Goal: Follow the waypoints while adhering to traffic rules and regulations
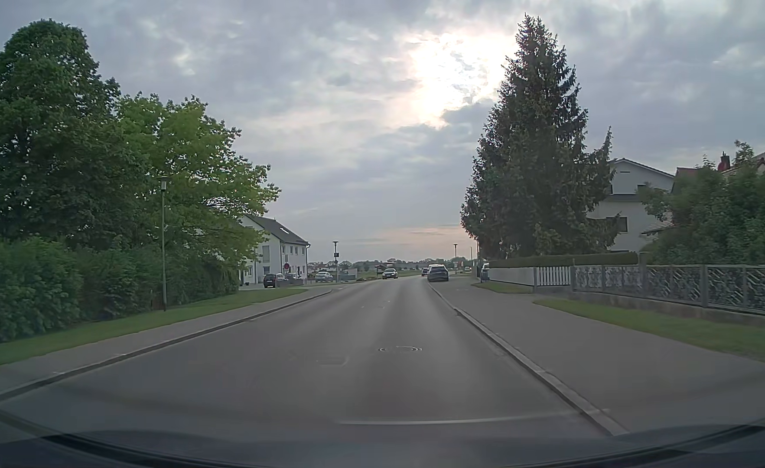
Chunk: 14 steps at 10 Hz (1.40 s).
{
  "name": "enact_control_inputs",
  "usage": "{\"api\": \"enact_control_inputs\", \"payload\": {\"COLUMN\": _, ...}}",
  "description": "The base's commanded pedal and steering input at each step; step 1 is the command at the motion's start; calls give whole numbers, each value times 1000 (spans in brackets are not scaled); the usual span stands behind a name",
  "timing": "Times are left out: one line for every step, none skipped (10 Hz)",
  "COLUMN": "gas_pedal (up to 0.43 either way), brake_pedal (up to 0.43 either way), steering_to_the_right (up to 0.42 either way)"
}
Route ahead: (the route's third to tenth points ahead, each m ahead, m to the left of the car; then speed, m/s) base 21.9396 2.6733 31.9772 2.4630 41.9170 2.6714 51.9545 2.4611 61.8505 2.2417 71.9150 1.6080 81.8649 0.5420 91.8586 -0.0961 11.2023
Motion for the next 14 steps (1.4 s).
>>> {"api": "enact_control_inputs", "payload": {"gas_pedal": 150, "brake_pedal": 0, "steering_to_the_right": -2}}
{"api": "enact_control_inputs", "payload": {"gas_pedal": 150, "brake_pedal": 0, "steering_to_the_right": -2}}
{"api": "enact_control_inputs", "payload": {"gas_pedal": 150, "brake_pedal": 0, "steering_to_the_right": -2}}
{"api": "enact_control_inputs", "payload": {"gas_pedal": 150, "brake_pedal": 0, "steering_to_the_right": -1}}
{"api": "enact_control_inputs", "payload": {"gas_pedal": 157, "brake_pedal": 0, "steering_to_the_right": -1}}
{"api": "enact_control_inputs", "payload": {"gas_pedal": 157, "brake_pedal": 0, "steering_to_the_right": -1}}
{"api": "enact_control_inputs", "payload": {"gas_pedal": 157, "brake_pedal": 0, "steering_to_the_right": -1}}
{"api": "enact_control_inputs", "payload": {"gas_pedal": 157, "brake_pedal": 0, "steering_to_the_right": -1}}
{"api": "enact_control_inputs", "payload": {"gas_pedal": 157, "brake_pedal": 0, "steering_to_the_right": -1}}
{"api": "enact_control_inputs", "payload": {"gas_pedal": 157, "brake_pedal": 0, "steering_to_the_right": -1}}
{"api": "enact_control_inputs", "payload": {"gas_pedal": 157, "brake_pedal": 0, "steering_to_the_right": -1}}
{"api": "enact_control_inputs", "payload": {"gas_pedal": 157, "brake_pedal": 0, "steering_to_the_right": -1}}
{"api": "enact_control_inputs", "payload": {"gas_pedal": 157, "brake_pedal": 0, "steering_to_the_right": -1}}
{"api": "enact_control_inputs", "payload": {"gas_pedal": 157, "brake_pedal": 0, "steering_to_the_right": -1}}
